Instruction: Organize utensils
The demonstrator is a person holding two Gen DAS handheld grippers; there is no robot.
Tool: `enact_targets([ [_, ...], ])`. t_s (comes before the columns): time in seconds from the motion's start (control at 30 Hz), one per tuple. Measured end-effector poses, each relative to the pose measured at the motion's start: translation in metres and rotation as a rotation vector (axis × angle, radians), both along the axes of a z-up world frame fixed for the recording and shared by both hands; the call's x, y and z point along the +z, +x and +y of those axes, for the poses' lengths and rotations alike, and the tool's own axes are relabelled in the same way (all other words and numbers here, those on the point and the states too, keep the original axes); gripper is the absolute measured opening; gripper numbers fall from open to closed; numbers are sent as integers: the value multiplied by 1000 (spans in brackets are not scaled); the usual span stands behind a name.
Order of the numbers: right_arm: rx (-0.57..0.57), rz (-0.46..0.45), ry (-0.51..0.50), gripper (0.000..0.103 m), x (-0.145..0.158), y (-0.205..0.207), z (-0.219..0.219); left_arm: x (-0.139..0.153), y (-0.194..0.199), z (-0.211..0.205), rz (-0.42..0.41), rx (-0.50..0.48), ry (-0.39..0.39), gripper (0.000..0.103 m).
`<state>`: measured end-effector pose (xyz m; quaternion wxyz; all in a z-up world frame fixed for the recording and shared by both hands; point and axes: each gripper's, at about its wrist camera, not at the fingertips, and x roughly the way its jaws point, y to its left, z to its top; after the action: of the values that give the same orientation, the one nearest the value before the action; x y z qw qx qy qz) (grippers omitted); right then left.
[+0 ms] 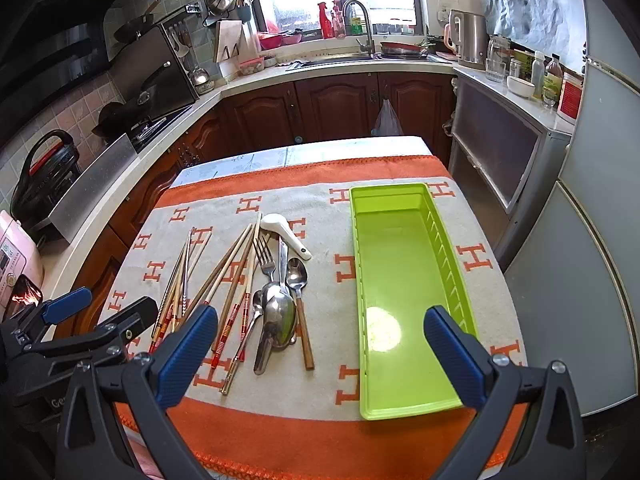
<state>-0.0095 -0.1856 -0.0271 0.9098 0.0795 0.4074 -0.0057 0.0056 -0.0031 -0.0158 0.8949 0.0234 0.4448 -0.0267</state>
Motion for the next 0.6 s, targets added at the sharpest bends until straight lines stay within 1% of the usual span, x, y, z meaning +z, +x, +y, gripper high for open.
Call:
enact_targets([
  [0.37,7,6,6,103,-4,3,1,-2,0,1,4,14,-10,90],
  [0.5,7,10,3,103,-5,3,2,-3,0,1,6,13,4,90],
  [0.6,7,13,5,103,-6,2,2,-5,1,1,13,13,-1,90],
])
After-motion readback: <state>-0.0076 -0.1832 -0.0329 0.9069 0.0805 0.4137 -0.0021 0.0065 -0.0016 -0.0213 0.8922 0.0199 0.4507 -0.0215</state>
